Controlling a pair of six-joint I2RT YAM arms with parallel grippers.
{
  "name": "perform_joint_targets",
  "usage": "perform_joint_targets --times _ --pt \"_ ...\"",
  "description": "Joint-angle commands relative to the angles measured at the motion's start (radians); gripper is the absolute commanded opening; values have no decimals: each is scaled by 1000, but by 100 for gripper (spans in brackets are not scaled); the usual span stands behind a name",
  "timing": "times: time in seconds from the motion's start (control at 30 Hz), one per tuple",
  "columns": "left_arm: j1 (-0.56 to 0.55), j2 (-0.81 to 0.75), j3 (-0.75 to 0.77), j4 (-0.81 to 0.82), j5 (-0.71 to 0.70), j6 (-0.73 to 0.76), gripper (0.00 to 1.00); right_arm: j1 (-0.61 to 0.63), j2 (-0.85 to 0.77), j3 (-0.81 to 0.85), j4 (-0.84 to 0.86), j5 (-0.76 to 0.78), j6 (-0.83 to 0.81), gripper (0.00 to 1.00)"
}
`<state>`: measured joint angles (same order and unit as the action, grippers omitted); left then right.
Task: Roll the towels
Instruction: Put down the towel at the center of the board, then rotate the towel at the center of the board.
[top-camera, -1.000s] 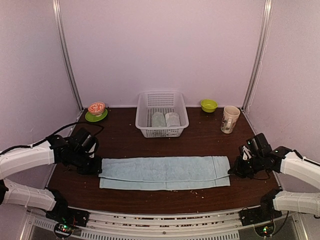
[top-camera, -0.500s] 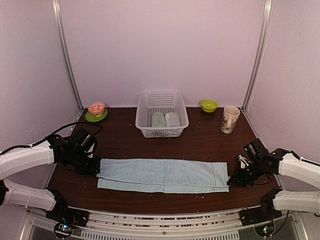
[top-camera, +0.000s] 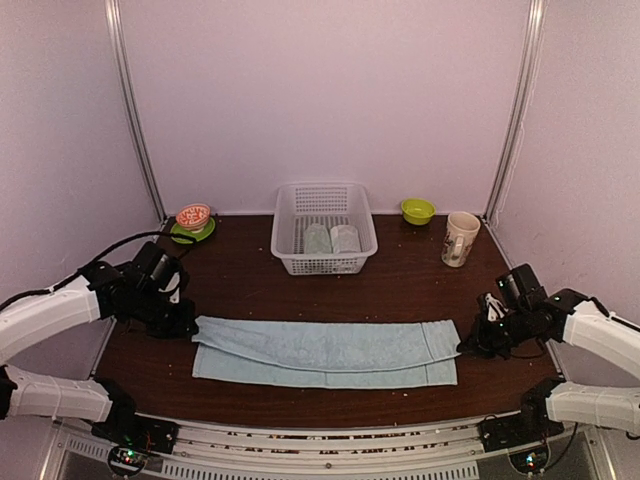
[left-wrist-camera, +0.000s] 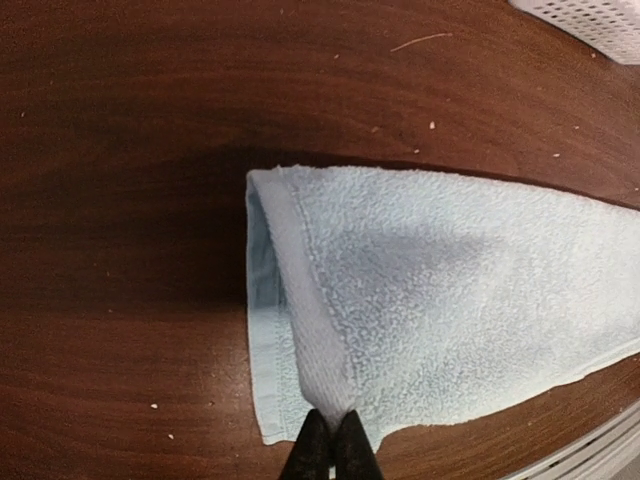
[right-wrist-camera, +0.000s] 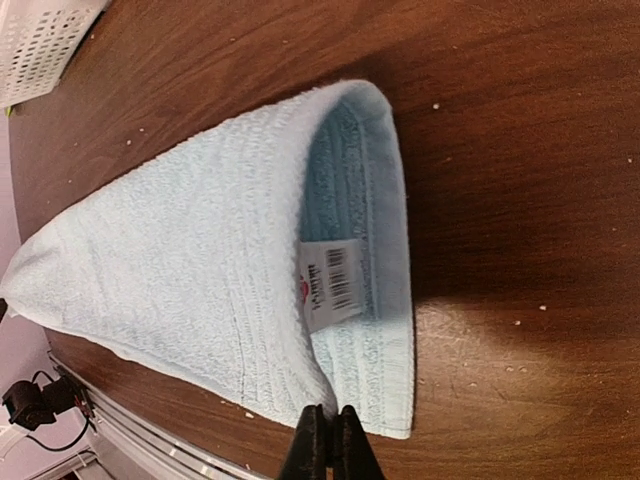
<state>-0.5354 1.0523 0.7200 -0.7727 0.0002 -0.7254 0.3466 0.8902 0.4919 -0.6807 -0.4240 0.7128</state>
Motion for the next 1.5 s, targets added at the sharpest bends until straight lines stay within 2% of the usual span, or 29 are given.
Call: perform_joint_targets --times 0.0,0.27,0.5,0.73,0.77,0.8,0.87,0.93,1.0,1.07,1.17,1.23,1.27,1.33,1.4,1.47 --pt "9 -42 44 -34 31 46 0 -2 -3 54 -52 -61 -54 0" --pt "12 -12 -19 -59 19 3 0 22 -11 -75 -81 -82 -71 0" --pt "31 -2 -14 -99 -56 -29 0 30 -53 -96 -128 -13 -44 0" --pt "38 34 -22 -86 -8 -14 0 52 -38 -141 -137 -54 -58 0" --pt "38 44 -20 -86 3 -9 7 63 -27 -148 -134 -64 -59 0" --pt "38 51 -17 -86 15 -4 20 78 -17 -150 -135 -73 -63 8" --pt "38 57 -10 -95 30 5 46 106 -6 -142 -146 -80 -68 29" --pt "37 51 7 -124 39 15 67 118 -18 -119 -173 -75 -74 47" --pt "38 34 42 -164 28 27 79 118 -47 -81 -201 -68 -76 60" --pt "38 7 80 -196 8 44 82 118 -69 -24 -221 -44 -77 66" --pt "37 -13 142 -185 1 60 81 118 -66 75 -231 56 -71 66" --pt "37 4 164 -106 57 73 77 118 -52 105 -136 96 -52 58" --pt "37 32 165 -49 102 75 73 119 -33 108 -62 89 -16 48" --pt "24 97 171 83 192 58 59 145 30 99 93 57 43 37" --pt "-7 181 180 163 218 47 48 204 134 117 196 58 71 32" --pt "-35 276 188 224 239 49 35 252 250 139 249 77 83 31"
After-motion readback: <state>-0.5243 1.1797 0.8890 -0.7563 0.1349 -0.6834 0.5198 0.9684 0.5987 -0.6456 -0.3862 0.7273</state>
